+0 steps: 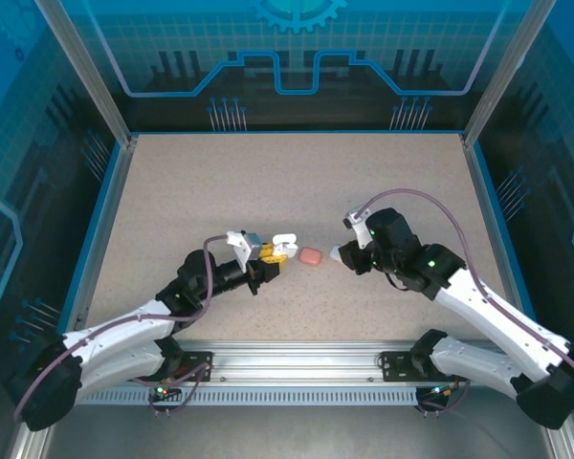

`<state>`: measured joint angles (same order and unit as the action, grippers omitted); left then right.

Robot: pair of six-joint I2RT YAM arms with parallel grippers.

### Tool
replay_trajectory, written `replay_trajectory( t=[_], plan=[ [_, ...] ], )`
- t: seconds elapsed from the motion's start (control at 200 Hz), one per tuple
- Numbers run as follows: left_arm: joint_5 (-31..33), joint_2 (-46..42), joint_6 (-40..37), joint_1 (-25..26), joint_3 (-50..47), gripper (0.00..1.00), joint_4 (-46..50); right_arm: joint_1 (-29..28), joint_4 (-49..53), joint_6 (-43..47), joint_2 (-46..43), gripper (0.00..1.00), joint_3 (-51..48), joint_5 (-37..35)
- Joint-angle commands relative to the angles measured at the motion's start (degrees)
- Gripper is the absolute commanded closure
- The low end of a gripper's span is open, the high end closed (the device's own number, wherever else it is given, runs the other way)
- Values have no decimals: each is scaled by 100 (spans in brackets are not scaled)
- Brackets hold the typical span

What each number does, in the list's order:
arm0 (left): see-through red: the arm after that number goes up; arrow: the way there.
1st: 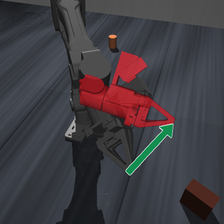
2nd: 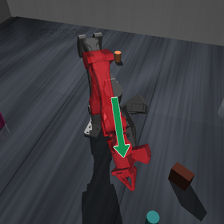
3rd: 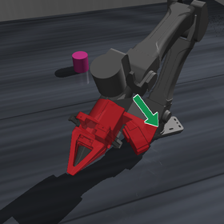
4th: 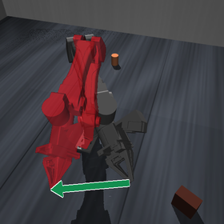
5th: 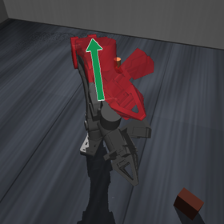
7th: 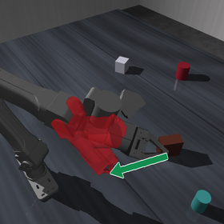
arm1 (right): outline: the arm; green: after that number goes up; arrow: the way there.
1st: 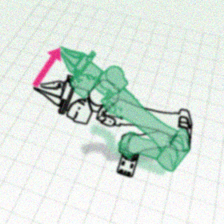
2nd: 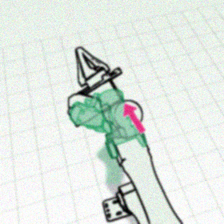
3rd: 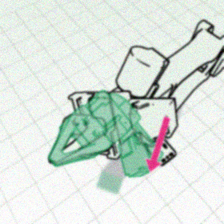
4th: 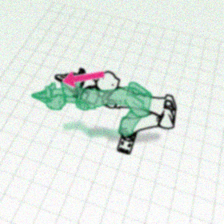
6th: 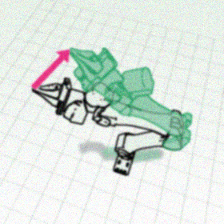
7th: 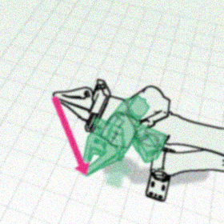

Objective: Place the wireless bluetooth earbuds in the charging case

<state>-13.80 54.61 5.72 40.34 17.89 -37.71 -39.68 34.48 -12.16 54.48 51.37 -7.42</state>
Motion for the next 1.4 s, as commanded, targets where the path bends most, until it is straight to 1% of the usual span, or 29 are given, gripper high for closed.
replay_trajectory(
  t=[0.0,0.13,0.27,0.405,0.53,0.705,0.981,1.396],
  plan=[
    [-365,247,273,53,356,100,-500,-366,-450,757,-301,74,267,-296],
    [-465,478,333,108,478,100,-594,-799,-681,1201,-359,74,409,-594],
    [-522,583,412,164,544,100,-725,-1199,-1048,1419,-328,74,343,-911],
    [-562,639,442,210,568,100,-824,-1437,-1400,1501,-220,74,303,-1006],
    [-545,645,422,229,571,100,-840,-1633,-1505,1581,1,74,375,-1128],
    [-525,597,404,256,550,100,-862,-1701,-1571,1616,225,74,417,-1243],
    [-509,538,346,264,521,100,-869,-1707,-1480,1594,317,74,401,-1449],
    [-459,463,313,278,485,100,-861,-1715,-1350,1524,423,74,388,-1386]
  ],
)
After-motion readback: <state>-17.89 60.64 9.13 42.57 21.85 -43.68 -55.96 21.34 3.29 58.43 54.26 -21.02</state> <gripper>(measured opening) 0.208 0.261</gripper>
